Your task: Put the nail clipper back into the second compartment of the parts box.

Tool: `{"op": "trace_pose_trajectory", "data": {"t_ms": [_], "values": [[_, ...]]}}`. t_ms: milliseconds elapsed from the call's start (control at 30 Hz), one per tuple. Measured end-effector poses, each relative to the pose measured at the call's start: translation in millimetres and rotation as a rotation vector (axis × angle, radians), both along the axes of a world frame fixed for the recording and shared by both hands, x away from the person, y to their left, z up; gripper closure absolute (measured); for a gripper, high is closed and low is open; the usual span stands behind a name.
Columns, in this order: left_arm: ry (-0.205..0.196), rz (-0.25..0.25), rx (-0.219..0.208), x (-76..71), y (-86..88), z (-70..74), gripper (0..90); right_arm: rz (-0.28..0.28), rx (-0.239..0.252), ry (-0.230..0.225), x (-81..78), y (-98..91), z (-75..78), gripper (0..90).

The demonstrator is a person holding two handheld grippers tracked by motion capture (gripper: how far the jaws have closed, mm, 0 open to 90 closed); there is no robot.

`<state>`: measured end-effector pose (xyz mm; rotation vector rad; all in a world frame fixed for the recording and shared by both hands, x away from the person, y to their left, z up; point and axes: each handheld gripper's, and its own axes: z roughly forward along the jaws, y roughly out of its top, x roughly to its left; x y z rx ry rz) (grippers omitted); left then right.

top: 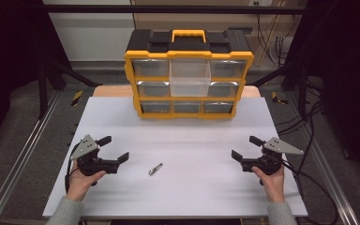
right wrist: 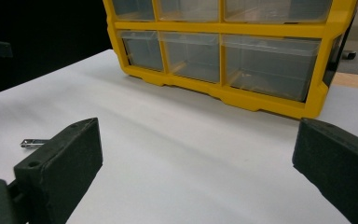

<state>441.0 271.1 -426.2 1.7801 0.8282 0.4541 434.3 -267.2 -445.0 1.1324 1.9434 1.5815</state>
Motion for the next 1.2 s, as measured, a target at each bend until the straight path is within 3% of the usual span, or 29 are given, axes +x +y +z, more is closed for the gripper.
{"op": "trace_pose_trajectory", "data": {"t_ms": [300, 700, 1200], "values": [[-0.001, -0.011, -0.015, 0.0, -1.2, 3.8, 2.4, 0.014, -0.012, 0.015, 0.6, 0.7, -1.4, 2.1], [0.009, -0.015, 0.002, 2.2, -9.6, 8.5, 2.2, 0.014, -0.024, 0.004, 0.3, 0.2, -1.2, 1.7], [0.032, -0.052, 0.044, 6.6, -37.3, 12.8, 1.8, 0.018, -0.027, 0.000, 0.1, 0.6, -1.3, 1.0]]}}
